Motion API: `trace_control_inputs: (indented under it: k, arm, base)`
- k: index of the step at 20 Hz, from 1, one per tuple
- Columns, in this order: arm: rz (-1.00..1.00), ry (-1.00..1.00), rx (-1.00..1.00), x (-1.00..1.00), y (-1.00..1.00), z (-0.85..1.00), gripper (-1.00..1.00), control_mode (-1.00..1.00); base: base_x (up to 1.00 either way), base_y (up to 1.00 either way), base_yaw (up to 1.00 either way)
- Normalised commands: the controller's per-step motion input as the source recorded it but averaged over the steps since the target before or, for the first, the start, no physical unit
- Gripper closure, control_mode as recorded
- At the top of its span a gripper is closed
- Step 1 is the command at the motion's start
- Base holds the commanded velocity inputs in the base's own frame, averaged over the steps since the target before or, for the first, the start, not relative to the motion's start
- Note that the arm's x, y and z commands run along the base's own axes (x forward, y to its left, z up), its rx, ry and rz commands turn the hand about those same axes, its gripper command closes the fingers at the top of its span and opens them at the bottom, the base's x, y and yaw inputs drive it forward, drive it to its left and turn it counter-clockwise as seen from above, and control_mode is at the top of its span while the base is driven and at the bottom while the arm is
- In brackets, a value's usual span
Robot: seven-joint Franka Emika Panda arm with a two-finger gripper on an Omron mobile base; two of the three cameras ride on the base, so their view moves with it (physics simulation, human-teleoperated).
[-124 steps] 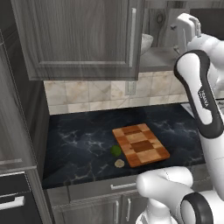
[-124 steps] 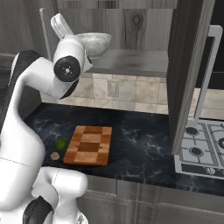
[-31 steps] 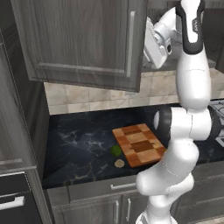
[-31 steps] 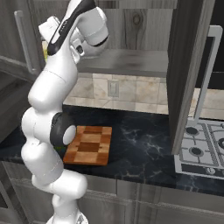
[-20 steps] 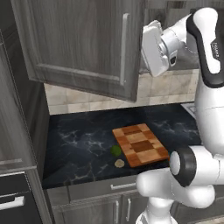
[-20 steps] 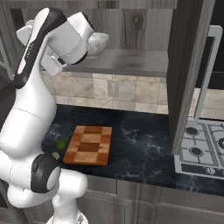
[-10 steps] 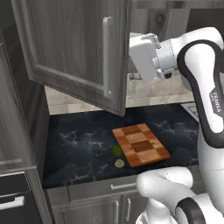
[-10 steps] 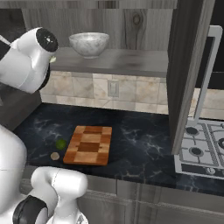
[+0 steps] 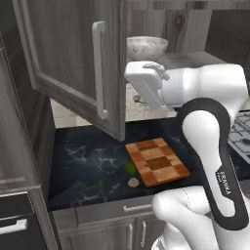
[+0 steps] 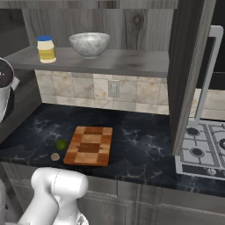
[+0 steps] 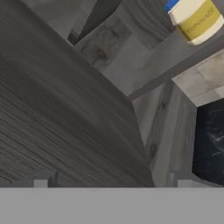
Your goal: Open the cabinet. Place the bowl and condiment on the counter. Then place the lime and garlic on the cutting board.
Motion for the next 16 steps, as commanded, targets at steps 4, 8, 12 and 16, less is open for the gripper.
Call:
trace_control_inputs:
  k: [4, 8, 12, 16]
  arm:
    - [-0.14, -0.07, 0.01, -0.19, 0.77, 0.00, -1.00, -1.00]
    - [-0.11, -0.02, 0.00, -0.07, 0.88, -0.01, -1.00, -1.00]
    - [-0.05, 0.00, 0.01, -0.02, 0.71, -0.03, -1.00, -1.00]
    - [0.00, 0.04, 0.01, 0.01, 0.68, -0.09, -1.00, -1.00]
  base:
    - [0.00, 0.00, 0.00]
    - [0.00, 0.00, 0.00]
    - [0.00, 0.00, 0.00]
    - [0.00, 0.00, 0.00]
